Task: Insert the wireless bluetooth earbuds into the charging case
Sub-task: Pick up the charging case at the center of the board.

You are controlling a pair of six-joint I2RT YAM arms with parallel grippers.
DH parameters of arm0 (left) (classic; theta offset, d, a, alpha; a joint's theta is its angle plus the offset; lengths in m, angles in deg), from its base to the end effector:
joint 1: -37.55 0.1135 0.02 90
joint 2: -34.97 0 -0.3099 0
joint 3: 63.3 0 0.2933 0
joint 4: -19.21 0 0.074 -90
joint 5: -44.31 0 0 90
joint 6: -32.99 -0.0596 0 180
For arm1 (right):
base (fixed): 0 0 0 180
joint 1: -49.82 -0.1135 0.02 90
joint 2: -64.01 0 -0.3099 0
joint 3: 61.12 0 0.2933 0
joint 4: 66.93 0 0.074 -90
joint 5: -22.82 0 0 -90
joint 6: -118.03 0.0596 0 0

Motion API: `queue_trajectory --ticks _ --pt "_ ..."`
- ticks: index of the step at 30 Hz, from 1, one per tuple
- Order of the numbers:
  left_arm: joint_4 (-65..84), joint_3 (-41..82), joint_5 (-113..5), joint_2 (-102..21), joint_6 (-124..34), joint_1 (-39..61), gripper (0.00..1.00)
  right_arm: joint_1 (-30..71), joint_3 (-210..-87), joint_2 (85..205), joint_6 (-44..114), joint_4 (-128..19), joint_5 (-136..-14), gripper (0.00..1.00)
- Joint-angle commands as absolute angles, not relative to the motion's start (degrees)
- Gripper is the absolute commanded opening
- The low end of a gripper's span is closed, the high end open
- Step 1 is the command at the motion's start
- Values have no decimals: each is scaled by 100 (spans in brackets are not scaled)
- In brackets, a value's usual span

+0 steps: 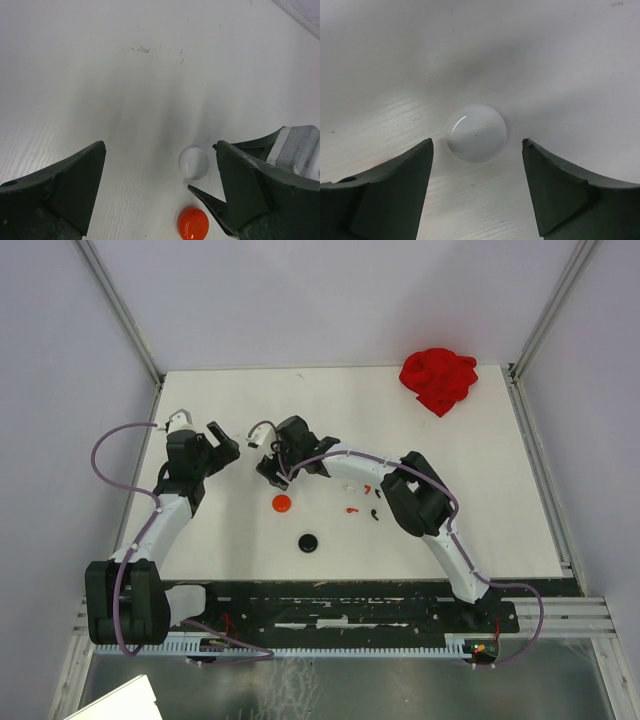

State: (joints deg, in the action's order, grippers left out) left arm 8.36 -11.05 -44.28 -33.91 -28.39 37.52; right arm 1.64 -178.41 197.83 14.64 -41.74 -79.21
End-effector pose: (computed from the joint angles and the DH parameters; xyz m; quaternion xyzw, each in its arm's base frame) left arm 0.3079 0.0013 0.2570 -0.2172 0.8267 -0.1182 0.5054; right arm 0.4005 0.4662 0.1656 -0.5013 0.7577 0.2128 0.3595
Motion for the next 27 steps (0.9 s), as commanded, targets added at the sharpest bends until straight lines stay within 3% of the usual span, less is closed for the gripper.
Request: queue_trajectory --ticks 1,24,27 --pt "904 -879 -4390 -3231 -3065 3807 97 71 -18126 19888 1323 -4131 -7946 80" --pt "873 -896 -4415 -3272 -3082 3881 97 16 -18343 20190 1134 -3951 -7590 62" --pt "866 -896 -4417 -3276 -3083 3886 97 16 -18384 20216 1135 -3922 -7575 54"
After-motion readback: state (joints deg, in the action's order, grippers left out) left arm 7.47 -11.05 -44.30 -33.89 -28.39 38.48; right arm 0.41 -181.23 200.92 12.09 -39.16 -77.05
